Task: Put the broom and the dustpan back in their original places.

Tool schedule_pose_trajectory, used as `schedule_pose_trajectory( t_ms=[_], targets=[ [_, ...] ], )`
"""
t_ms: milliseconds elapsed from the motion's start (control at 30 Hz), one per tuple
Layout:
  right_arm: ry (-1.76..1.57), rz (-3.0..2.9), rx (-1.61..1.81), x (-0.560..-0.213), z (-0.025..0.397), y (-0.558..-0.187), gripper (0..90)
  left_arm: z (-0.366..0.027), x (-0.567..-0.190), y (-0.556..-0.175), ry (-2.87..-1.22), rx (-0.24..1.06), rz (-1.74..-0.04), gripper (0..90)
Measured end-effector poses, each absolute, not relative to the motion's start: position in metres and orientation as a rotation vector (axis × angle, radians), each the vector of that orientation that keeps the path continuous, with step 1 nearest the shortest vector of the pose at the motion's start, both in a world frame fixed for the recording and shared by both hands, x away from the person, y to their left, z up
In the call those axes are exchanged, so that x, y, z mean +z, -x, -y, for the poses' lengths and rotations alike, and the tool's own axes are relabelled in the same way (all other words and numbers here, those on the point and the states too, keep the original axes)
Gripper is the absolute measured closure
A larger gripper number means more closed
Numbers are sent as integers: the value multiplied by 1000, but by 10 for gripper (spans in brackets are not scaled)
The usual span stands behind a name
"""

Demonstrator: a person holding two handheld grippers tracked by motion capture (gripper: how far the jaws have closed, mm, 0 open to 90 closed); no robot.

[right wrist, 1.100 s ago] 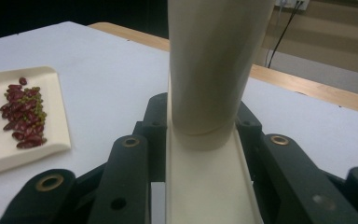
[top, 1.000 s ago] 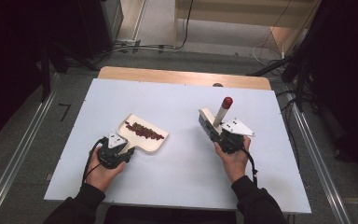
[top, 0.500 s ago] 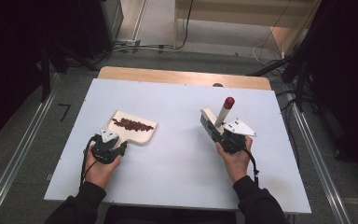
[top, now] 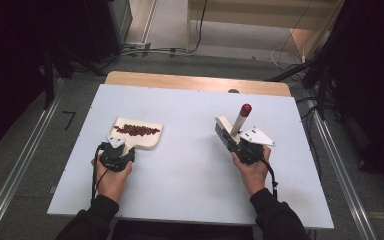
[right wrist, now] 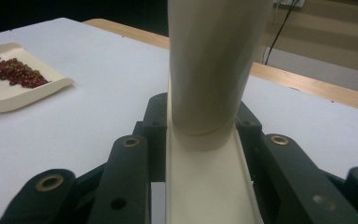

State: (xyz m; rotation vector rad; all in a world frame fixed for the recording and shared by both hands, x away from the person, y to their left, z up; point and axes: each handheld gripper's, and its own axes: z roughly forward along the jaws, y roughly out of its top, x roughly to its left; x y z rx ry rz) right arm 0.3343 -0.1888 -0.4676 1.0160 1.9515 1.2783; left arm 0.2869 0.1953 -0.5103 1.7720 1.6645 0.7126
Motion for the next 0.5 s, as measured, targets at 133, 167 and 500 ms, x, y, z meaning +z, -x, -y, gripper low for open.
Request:
schedule_pose_trajectory(
  t_ms=[133, 167, 500],
  targets=[
    [-1015, -1955, 1277, -468, 189, -335, 643, -192, -511, -290, -1750, 727, -1689, 666],
    [-1016, -1955, 1275, -468, 189, -335, 642, -191, -511, -291, -1745, 727, -1692, 665],
    [-1024, -1956, 1279, -468, 189, -335, 642, -179, -512, -297, -1689, 756, -1734, 665]
  ],
)
